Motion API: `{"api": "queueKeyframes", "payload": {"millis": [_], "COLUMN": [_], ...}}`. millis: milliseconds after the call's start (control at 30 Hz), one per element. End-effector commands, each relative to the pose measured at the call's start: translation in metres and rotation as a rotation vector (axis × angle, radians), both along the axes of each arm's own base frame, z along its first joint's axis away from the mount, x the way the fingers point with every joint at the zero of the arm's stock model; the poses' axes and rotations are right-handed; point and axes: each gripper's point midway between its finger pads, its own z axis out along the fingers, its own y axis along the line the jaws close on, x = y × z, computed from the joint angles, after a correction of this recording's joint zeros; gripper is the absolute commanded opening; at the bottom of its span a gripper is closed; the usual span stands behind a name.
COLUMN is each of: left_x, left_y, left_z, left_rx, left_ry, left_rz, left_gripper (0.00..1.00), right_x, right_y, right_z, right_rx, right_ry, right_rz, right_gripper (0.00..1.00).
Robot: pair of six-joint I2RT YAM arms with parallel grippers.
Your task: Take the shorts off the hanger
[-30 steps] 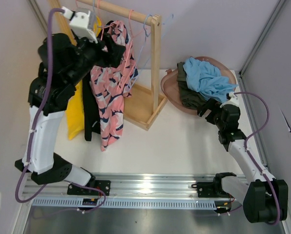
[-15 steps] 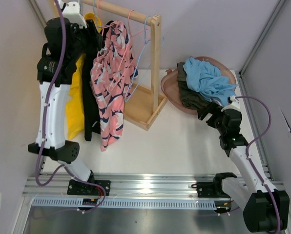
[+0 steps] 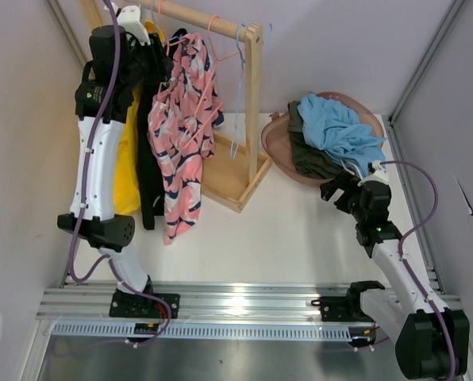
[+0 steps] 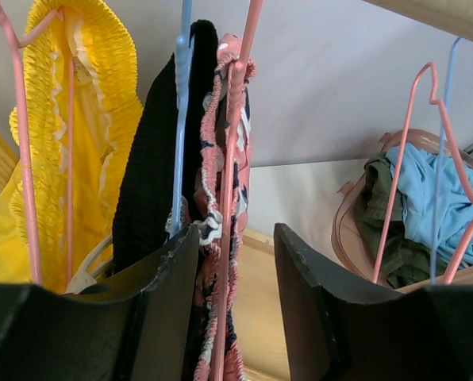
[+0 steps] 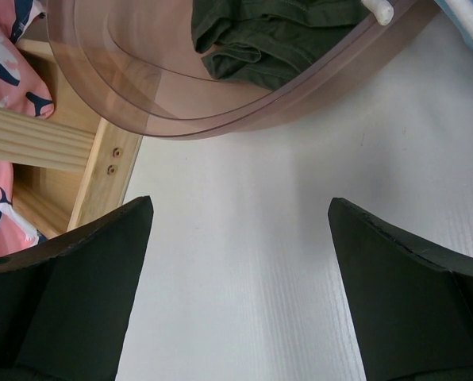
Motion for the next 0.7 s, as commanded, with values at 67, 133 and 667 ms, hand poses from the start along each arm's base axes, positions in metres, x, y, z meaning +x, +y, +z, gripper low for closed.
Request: {"api": "queueKeyframes", "payload": {"millis": [67, 133, 667], "left_x": [0.003, 0.005, 0.026], "left_y": [-0.001, 0.002, 0.005], "left_z": [0.012, 0.01, -0.02], "left_rx": [-0.031, -0.027, -0.009], "left_ry": [-0.039, -0.038, 0.015], "left_rz": [-0.011, 0.003, 0.034], "left_gripper": [0.48, 0.48, 0.29], "right_x": [0.002, 0.002, 0.002], "right_y": [0.001, 0.0, 0.0], "right_z": [0.002, 0.001, -0.005], "right_rx": [0.007, 0.006, 0.001], "right_ry": [-0.016, -0.014, -0.003], "right_rz": [0.0, -0.003, 0.001], "right_gripper": [1.0, 1.0, 0.99]}}
